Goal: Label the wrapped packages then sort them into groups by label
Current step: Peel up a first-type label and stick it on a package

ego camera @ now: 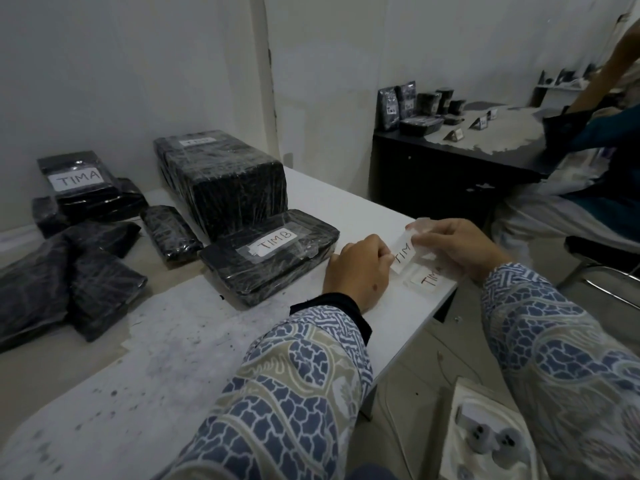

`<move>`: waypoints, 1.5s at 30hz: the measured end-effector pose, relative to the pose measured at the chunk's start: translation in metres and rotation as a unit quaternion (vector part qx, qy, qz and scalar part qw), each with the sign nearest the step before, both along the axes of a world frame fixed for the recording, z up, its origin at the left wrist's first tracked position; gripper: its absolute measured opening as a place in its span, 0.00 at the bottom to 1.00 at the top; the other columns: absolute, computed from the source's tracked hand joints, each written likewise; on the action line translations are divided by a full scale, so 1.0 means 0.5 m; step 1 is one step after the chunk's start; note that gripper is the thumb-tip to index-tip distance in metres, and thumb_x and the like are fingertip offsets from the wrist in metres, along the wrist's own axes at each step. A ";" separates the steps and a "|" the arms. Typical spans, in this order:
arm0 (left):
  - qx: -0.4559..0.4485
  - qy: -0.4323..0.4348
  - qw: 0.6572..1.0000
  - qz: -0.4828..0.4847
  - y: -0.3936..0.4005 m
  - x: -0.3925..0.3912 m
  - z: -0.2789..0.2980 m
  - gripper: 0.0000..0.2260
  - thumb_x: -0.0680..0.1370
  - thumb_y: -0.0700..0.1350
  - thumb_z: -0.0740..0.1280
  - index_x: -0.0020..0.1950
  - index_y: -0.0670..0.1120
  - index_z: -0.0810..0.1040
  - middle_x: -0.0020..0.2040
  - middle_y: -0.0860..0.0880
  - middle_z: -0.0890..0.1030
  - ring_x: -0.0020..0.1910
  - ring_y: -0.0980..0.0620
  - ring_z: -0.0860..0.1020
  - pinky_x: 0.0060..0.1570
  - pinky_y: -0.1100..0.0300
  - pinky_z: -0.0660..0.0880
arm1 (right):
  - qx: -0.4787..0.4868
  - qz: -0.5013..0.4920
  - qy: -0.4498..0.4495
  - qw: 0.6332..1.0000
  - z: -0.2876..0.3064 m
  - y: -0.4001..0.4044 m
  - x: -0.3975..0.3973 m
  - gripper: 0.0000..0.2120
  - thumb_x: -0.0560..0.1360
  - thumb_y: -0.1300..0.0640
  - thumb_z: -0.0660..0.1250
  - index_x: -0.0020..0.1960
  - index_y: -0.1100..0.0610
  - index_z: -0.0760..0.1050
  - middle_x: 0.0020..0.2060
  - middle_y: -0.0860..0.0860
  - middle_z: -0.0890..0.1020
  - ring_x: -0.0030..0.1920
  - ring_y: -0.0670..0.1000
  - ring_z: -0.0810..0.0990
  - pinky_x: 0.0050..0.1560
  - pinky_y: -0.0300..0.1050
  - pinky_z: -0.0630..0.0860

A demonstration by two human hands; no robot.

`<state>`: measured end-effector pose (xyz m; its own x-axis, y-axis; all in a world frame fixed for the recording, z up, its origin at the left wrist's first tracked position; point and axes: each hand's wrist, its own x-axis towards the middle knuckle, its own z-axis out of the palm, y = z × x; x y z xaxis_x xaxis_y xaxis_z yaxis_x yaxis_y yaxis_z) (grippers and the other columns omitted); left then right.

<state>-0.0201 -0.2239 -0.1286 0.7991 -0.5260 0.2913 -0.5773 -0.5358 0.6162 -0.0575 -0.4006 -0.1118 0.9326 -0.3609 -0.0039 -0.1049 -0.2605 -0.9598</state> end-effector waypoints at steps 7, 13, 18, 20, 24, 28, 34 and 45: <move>-0.153 0.044 0.987 0.000 0.013 -0.008 0.003 0.05 0.79 0.45 0.61 0.43 0.48 0.70 0.40 0.51 0.75 0.41 0.51 0.73 0.41 0.57 0.70 | 0.073 0.020 0.002 0.997 0.019 0.013 -0.008 0.05 0.71 0.61 0.68 0.43 0.64 0.80 0.48 0.61 0.83 0.41 0.57 0.82 0.44 0.50 0.80; -0.209 0.151 0.966 -0.025 0.079 -0.016 0.047 0.07 0.77 0.44 0.64 0.39 0.49 0.72 0.36 0.53 0.75 0.36 0.54 0.73 0.39 0.59 0.72 | 0.068 0.040 -0.022 0.997 0.041 0.069 0.004 0.07 0.72 0.60 0.67 0.37 0.56 0.80 0.37 0.52 0.84 0.44 0.53 0.78 0.48 0.48 0.70; -0.206 0.095 0.974 0.000 0.179 -0.006 0.094 0.06 0.76 0.41 0.66 0.39 0.47 0.74 0.35 0.53 0.75 0.33 0.58 0.72 0.30 0.73 0.69 | 0.053 0.086 -0.041 0.994 0.083 0.164 0.034 0.07 0.73 0.61 0.67 0.36 0.55 0.78 0.35 0.49 0.83 0.40 0.48 0.77 0.41 0.44 0.66; -0.212 0.063 0.975 0.037 0.226 0.003 0.095 0.03 0.76 0.41 0.66 0.43 0.44 0.76 0.35 0.54 0.74 0.33 0.61 0.71 0.30 0.74 0.68 | 0.031 0.099 -0.058 0.993 0.100 0.222 0.047 0.06 0.73 0.62 0.67 0.37 0.55 0.78 0.35 0.51 0.81 0.36 0.47 0.77 0.37 0.41 0.68; -0.237 0.025 0.963 0.122 0.332 0.021 0.080 0.03 0.76 0.43 0.67 0.43 0.44 0.77 0.35 0.52 0.76 0.33 0.58 0.73 0.33 0.68 0.70 | 0.001 0.134 -0.092 0.987 0.117 0.340 0.070 0.05 0.72 0.62 0.69 0.37 0.57 0.79 0.28 0.49 0.80 0.31 0.47 0.75 0.28 0.35 0.70; -0.242 0.002 0.953 0.181 0.442 0.028 0.071 0.04 0.76 0.43 0.67 0.44 0.43 0.78 0.41 0.46 0.81 0.39 0.50 0.78 0.39 0.60 0.75 | -0.050 0.179 -0.098 0.978 0.125 0.459 0.078 0.04 0.75 0.60 0.67 0.42 0.59 0.78 0.33 0.50 0.81 0.27 0.39 0.77 0.27 0.32 0.70; -0.134 -0.078 0.953 0.260 0.580 0.018 0.044 0.12 0.77 0.45 0.64 0.60 0.47 0.74 0.54 0.46 0.76 0.49 0.49 0.75 0.48 0.57 0.76 | 0.009 0.188 -0.110 0.976 0.105 0.621 0.112 0.05 0.76 0.62 0.65 0.46 0.64 0.78 0.31 0.51 0.78 0.24 0.39 0.74 0.24 0.29 0.69; 0.073 0.003 0.900 0.429 0.696 0.031 -0.002 0.46 0.67 0.70 0.64 0.75 0.54 0.44 0.76 0.45 0.53 0.75 0.40 0.52 0.70 0.40 0.55 | 0.103 0.157 -0.105 0.977 0.062 0.761 0.172 0.08 0.74 0.62 0.67 0.36 0.59 0.75 0.32 0.52 0.77 0.32 0.46 0.74 0.33 0.35 0.72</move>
<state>-0.0046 0.1242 -0.1298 0.9310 0.2534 0.2626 0.0913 -0.8584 0.5048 0.0287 -0.0203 -0.0810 0.9853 -0.0686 0.1567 0.1536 -0.0483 -0.9870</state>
